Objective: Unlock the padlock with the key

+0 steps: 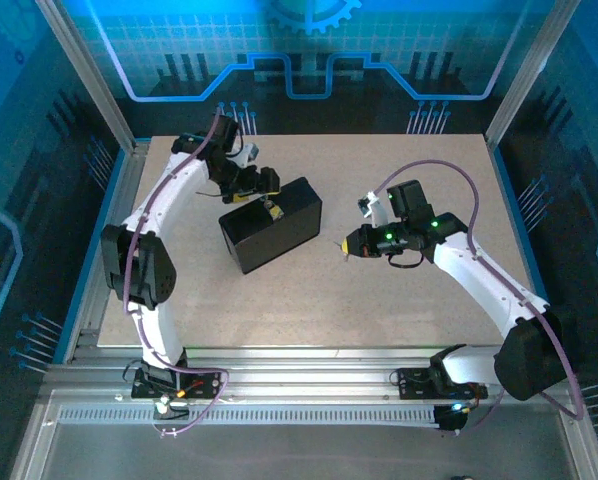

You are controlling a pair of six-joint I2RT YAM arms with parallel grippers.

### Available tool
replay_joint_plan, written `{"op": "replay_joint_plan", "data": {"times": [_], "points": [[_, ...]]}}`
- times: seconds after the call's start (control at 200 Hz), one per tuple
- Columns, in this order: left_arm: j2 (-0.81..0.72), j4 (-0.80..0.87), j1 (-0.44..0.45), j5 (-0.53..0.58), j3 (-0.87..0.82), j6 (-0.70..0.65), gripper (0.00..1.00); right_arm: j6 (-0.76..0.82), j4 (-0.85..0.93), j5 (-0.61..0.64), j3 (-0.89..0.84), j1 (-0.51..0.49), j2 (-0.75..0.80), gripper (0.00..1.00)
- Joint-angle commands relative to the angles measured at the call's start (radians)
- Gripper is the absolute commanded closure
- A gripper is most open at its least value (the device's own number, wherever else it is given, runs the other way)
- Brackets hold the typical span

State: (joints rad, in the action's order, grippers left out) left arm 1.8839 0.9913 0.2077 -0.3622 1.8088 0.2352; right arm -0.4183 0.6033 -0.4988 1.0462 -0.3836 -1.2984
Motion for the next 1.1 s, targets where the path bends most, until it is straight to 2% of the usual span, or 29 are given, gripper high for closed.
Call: {"op": "replay_joint_plan", "data": {"times": [0.0,0.23,0.475,0.635,0.745,0.93,1.09], "points": [[-0.056,-0.061,0.004,-0.182,-0.030,0.014,0.12,-0.015,0.011,0.009,-0.007,-0.019,0.016,1.00],[-0.065,-0.106,0.064,-0.235,-0.081,0.071,0.13,-0.023,0.008,0.016,-0.014,-0.023,0.032,1.00],[-0.019,-0.191,0.157,-0.219,-0.087,0.198,0.14,-0.029,0.005,0.009,-0.016,-0.024,0.052,1.00],[0.016,-0.198,0.189,-0.207,-0.043,0.212,0.15,-0.014,0.018,0.016,-0.015,-0.023,0.057,1.00],[0.035,-0.113,0.183,-0.121,0.031,0.125,0.15,0.001,0.026,0.009,-0.017,-0.009,0.057,1.00],[0.048,0.038,0.176,0.084,0.185,-0.118,0.17,0.044,0.049,-0.026,-0.005,0.023,0.045,1.00],[-0.013,0.057,0.199,0.190,0.202,-0.278,0.20,0.102,0.072,-0.049,0.005,0.032,0.032,1.00]]}}
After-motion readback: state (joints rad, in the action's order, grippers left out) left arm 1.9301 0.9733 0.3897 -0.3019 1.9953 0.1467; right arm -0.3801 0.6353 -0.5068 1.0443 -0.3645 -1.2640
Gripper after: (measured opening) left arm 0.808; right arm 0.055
